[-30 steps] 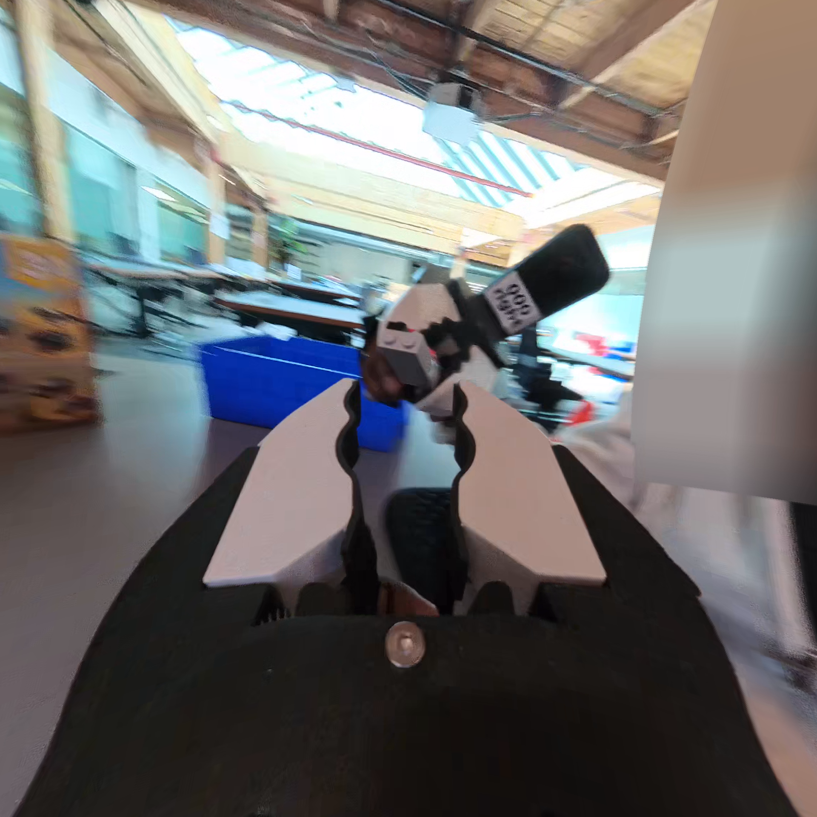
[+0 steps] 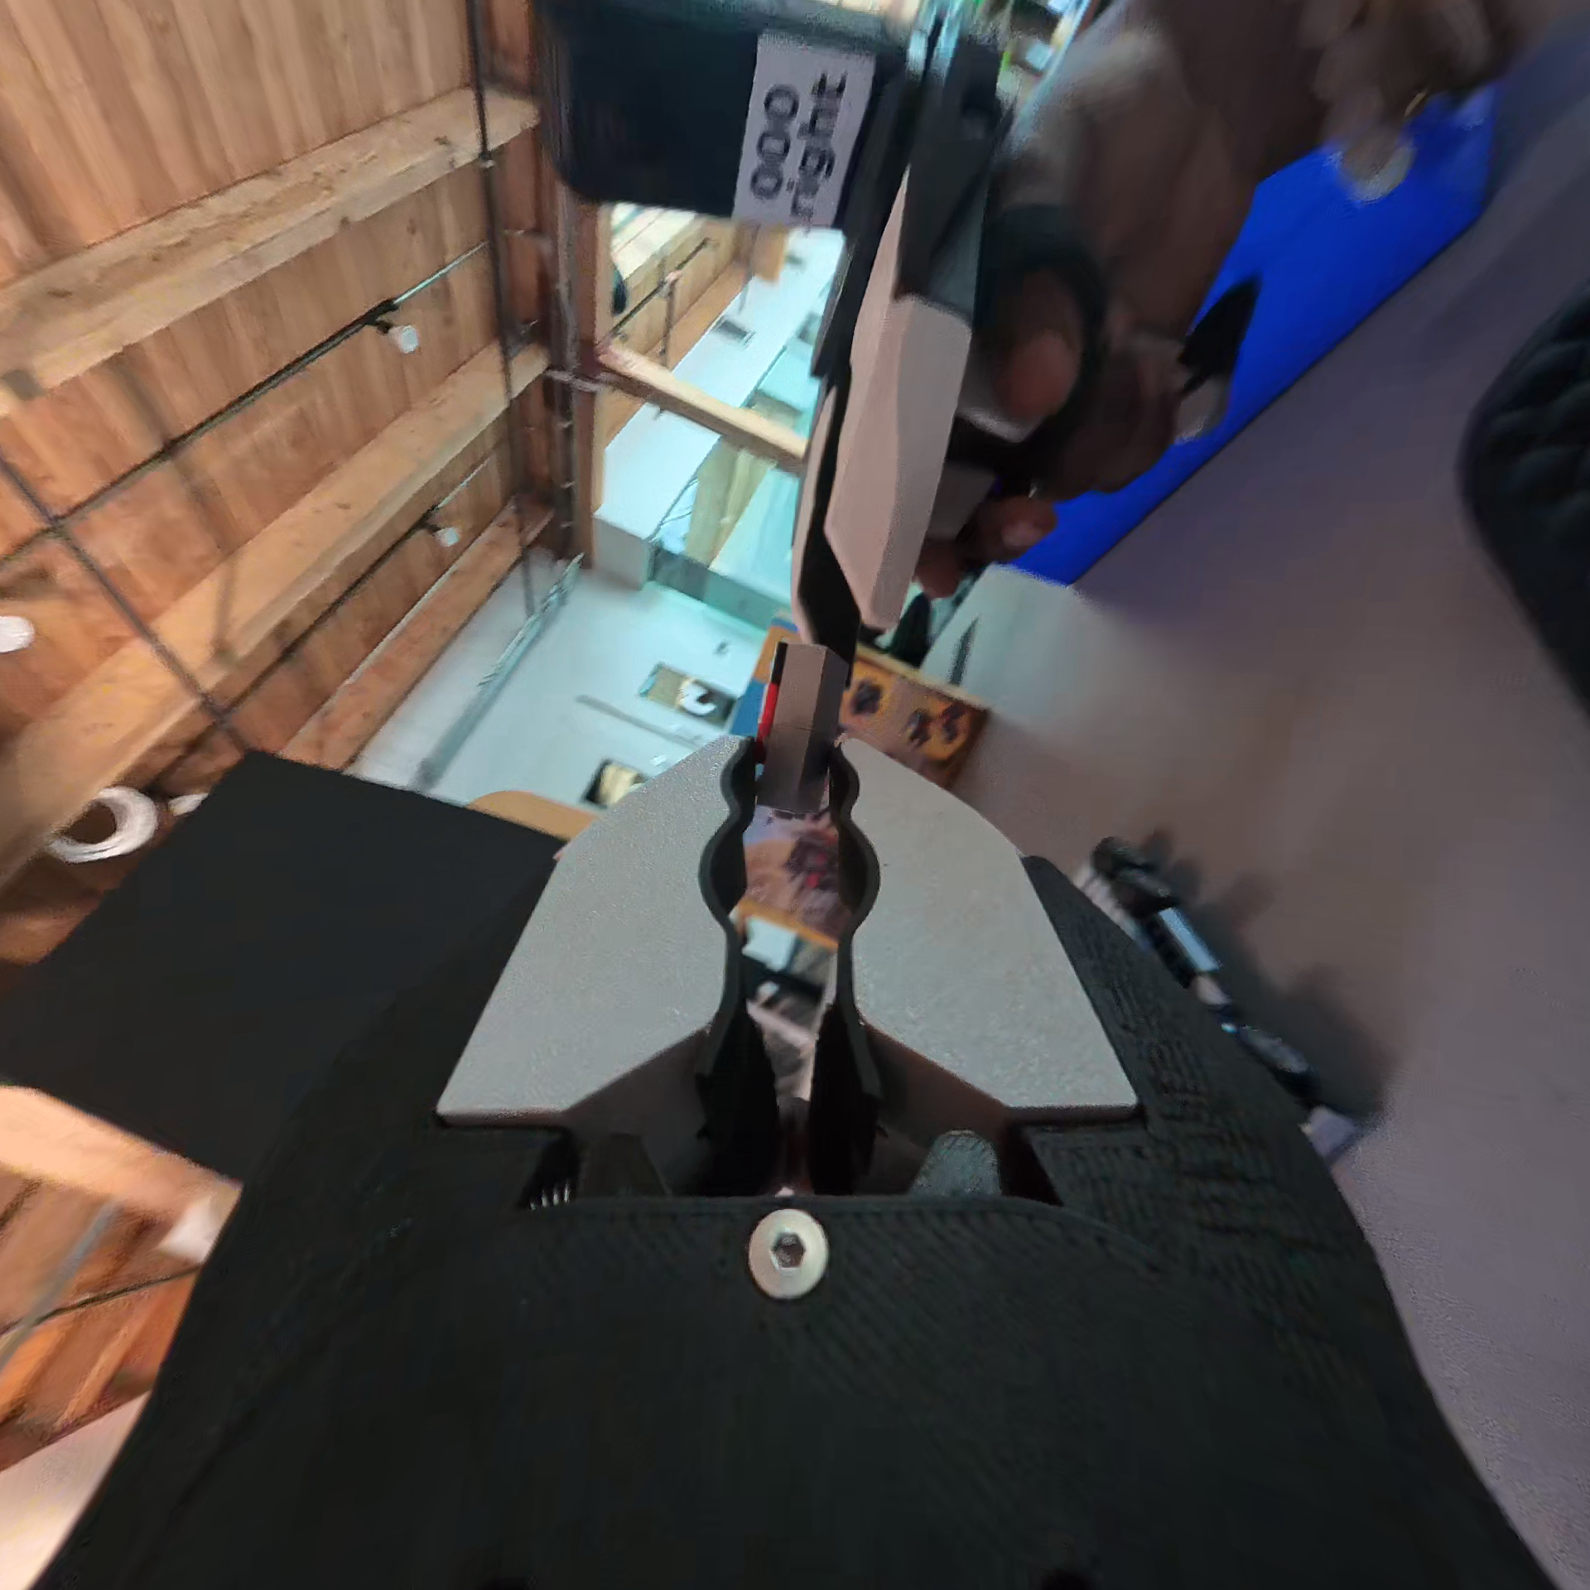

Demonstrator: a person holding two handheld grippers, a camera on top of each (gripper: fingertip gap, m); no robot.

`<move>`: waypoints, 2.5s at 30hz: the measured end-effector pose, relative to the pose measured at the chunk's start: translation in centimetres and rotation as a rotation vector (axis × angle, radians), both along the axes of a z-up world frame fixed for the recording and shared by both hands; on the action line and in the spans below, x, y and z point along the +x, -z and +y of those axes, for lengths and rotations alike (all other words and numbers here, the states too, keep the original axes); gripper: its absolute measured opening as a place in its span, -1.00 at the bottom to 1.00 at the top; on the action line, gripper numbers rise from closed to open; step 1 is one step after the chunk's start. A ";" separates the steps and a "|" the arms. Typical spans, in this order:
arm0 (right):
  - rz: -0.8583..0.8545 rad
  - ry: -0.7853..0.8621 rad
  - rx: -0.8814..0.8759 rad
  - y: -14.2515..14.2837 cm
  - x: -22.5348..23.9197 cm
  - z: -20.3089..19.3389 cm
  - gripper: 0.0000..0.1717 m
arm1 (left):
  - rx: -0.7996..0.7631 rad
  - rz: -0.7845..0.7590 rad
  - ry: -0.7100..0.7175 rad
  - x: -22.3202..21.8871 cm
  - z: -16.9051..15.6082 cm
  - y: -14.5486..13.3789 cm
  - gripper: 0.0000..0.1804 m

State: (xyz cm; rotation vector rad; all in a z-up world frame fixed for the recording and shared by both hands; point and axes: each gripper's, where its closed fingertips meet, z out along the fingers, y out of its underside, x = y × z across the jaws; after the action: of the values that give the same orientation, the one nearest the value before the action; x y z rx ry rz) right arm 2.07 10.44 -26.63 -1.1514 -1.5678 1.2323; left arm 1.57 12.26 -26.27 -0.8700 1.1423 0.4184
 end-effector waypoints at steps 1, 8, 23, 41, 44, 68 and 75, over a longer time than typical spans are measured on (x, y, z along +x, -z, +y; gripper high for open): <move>0.020 0.021 0.005 -0.4 -0.2 0.1 -0.72 | 0.043 0.016 -0.047 -0.4 0.2 -0.3 -0.82; 0.069 0.139 0.044 -1.4 -1.5 0.7 -0.79 | 0.248 0.150 -0.221 -0.8 0.3 -0.9 -0.82; 0.075 0.228 0.878 -1.0 -0.1 1.7 -0.80 | -0.788 -0.628 0.436 0.3 -0.5 -0.2 -0.53; 0.286 0.231 1.051 -3.3 -0.3 -0.8 -0.73 | -0.912 -0.791 0.635 -0.1 -2.1 -2.5 -0.83; 0.248 0.269 1.165 -3.1 -0.5 -0.7 -0.73 | -0.823 -0.764 0.577 -0.3 -1.9 -2.8 -0.82; 0.157 0.529 1.499 -3.7 -1.7 0.4 -0.83 | -0.837 -0.918 0.498 -0.9 -0.9 -3.4 -0.84; 0.171 0.596 1.629 -4.0 -2.1 -0.1 -1.00 | -0.946 -1.184 0.594 -2.0 -0.7 -4.6 -0.84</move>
State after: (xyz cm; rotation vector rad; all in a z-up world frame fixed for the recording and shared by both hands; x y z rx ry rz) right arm -0.06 10.35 -22.62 -0.2798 -1.3045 -0.4402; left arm -0.41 11.59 -21.68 -1.2307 0.3490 -1.1142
